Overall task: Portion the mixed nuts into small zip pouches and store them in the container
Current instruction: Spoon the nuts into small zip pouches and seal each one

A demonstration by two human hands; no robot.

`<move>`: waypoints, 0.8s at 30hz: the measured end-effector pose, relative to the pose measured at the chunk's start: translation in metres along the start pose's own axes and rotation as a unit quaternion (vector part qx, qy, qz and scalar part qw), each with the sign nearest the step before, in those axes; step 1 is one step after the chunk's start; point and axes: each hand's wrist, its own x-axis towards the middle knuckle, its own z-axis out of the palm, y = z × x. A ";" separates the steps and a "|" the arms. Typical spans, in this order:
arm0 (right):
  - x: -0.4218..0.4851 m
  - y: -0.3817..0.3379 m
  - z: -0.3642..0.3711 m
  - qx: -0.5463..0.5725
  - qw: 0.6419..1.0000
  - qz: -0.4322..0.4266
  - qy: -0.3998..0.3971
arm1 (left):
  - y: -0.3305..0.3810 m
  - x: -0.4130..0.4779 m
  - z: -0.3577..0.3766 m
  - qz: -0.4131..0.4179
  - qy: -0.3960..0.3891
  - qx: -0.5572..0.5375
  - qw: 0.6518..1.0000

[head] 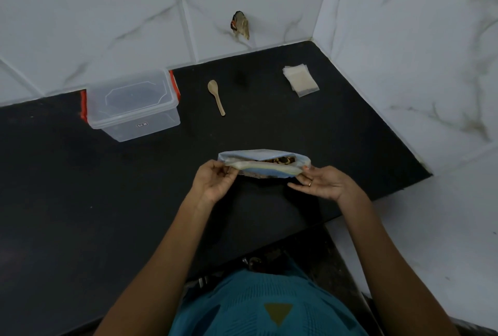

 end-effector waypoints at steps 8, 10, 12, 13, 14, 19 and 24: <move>0.001 0.006 0.014 0.099 0.995 -0.030 0.002 | -0.009 0.003 0.007 0.034 -0.005 -0.001 0.999; 0.001 0.006 0.012 0.102 0.993 -0.051 0.013 | -0.013 0.001 0.005 0.051 -0.008 0.046 0.998; 0.002 0.007 0.010 0.089 0.993 -0.069 0.028 | -0.015 -0.004 0.003 0.056 -0.011 0.101 0.993; 0.003 0.009 0.009 0.073 0.994 -0.076 0.034 | -0.016 -0.005 0.002 0.059 -0.007 0.140 0.988; 0.003 0.011 0.008 0.050 0.995 -0.082 0.039 | -0.017 -0.006 0.001 0.064 0.009 0.185 0.981; 0.004 0.026 0.008 -0.130 0.981 -0.105 0.097 | -0.027 0.001 -0.005 0.105 0.075 0.225 0.966; 0.001 0.026 0.013 -0.211 0.966 -0.088 0.122 | -0.037 0.000 0.002 0.058 0.111 0.196 0.973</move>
